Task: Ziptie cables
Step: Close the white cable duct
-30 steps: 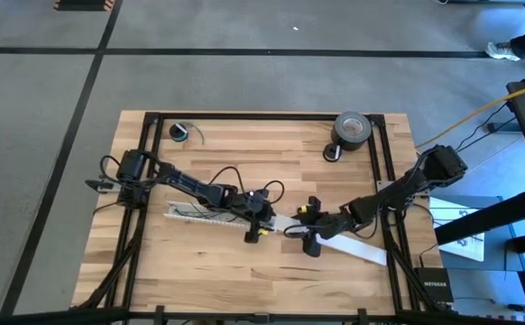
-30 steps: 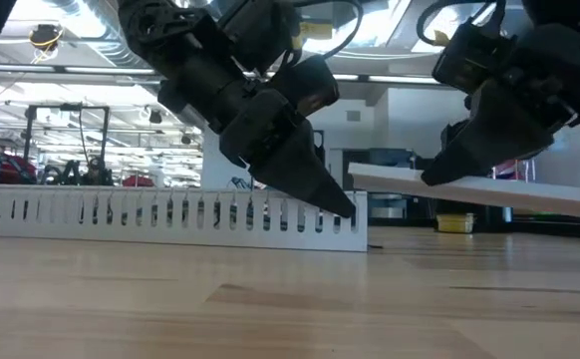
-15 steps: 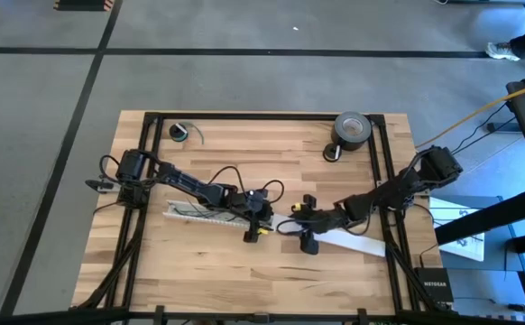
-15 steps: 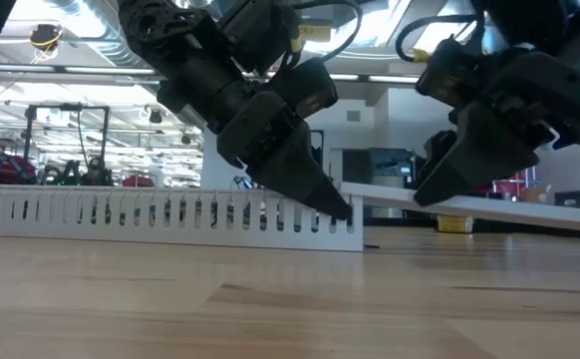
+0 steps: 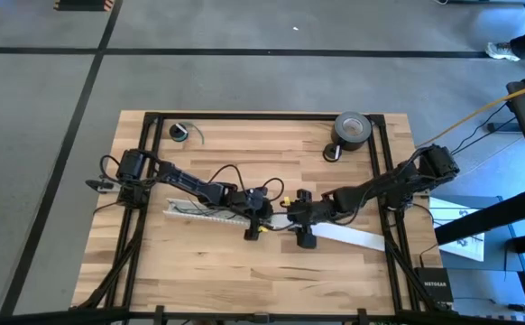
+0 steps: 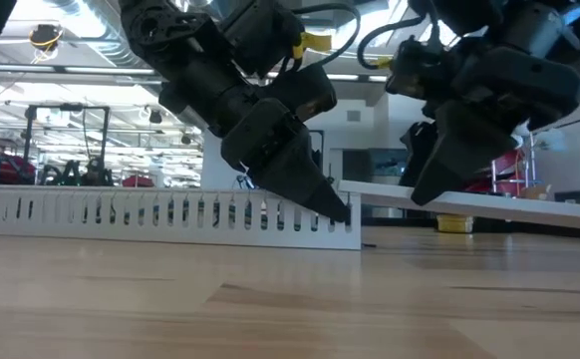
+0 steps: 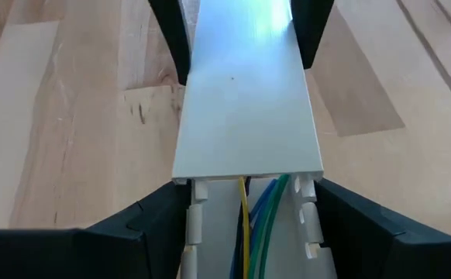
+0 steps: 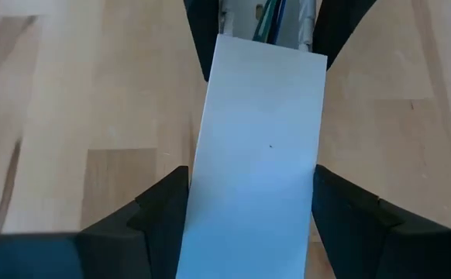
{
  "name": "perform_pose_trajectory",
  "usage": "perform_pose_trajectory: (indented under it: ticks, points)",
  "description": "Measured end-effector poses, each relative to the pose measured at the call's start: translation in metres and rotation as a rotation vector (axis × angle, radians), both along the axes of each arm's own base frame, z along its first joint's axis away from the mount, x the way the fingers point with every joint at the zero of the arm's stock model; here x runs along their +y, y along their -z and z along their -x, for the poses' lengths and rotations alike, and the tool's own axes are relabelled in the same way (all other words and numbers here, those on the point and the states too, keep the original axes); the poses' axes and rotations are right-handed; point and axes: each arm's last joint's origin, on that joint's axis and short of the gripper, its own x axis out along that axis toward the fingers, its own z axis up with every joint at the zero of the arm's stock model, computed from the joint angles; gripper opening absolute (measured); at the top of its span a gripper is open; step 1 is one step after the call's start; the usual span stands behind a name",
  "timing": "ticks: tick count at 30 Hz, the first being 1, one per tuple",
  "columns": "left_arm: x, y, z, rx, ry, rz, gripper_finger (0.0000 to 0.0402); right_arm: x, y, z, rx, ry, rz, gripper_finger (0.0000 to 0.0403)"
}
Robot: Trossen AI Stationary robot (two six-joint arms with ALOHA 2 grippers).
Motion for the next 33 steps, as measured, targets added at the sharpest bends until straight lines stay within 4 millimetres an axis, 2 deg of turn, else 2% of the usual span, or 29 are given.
perform_pose_trajectory:
  ticks: [10, 17, 24, 33]
  points:
    - [0.0, 0.001, 0.001, 0.007, 0.003, 0.001, 0.0225, 0.002, 0.005, -0.019, 0.097, -0.07, 0.083, 0.0218]
    - [-0.001, 0.001, 0.001, 0.007, 0.01, 0.004, 0.0226, 0.001, -0.007, -0.032, 0.123, -0.047, 0.092, 0.0218]
    - [0.001, 0.0, -0.001, -0.006, -0.005, -0.004, 0.0226, -0.004, -0.015, -0.034, 0.173, 0.017, 0.078, 0.0217]
    - [-0.001, -0.001, -0.001, -0.008, 0.009, 0.006, 0.0226, 0.004, -0.019, -0.03, 0.178, 0.026, 0.06, 0.0217]
